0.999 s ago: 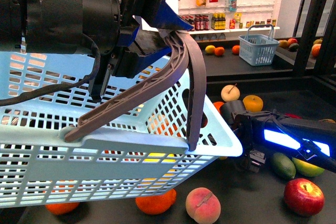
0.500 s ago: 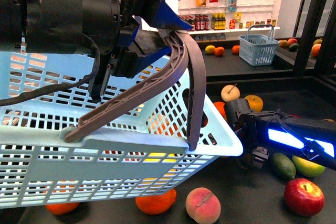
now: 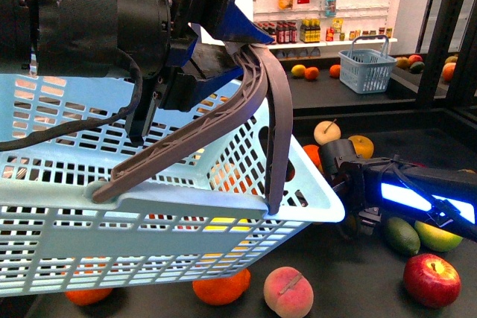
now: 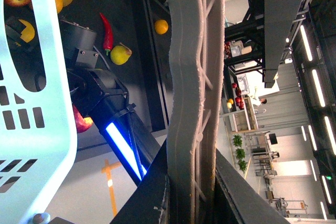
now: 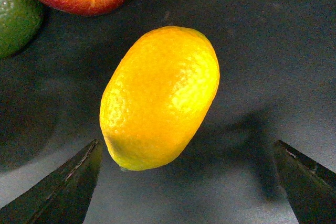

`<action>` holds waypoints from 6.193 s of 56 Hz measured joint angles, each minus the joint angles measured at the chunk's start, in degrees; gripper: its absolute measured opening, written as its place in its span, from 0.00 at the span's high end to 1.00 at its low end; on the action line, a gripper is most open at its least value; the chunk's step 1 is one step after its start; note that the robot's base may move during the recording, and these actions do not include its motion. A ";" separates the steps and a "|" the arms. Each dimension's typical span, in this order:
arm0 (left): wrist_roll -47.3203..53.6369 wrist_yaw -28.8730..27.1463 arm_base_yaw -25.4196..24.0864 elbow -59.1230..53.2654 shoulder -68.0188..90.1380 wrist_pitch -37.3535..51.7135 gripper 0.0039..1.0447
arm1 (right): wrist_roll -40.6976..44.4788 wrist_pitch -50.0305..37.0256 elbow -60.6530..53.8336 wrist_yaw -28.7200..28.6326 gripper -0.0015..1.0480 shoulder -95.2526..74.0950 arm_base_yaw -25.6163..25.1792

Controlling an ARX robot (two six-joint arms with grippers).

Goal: Pick lemon from shelf

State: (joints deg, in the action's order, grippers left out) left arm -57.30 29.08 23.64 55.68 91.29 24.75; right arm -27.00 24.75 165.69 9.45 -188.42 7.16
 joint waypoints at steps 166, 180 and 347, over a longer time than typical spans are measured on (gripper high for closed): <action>0.11 0.02 0.00 0.00 0.26 0.00 0.87 | 5.51 -25.22 -31.15 -9.18 0.69 32.81 -4.17; 0.02 0.00 0.00 0.00 0.26 0.00 0.87 | 2.23 -39.08 -71.36 -18.60 0.69 73.16 -4.37; -0.42 -0.02 0.02 0.00 0.31 -0.02 0.87 | 26.69 -29.24 -163.18 -9.46 0.97 180.56 -7.04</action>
State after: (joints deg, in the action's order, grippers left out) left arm -57.71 29.06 23.66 55.68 91.59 24.73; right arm -0.32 -4.49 2.50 -0.01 -7.86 0.12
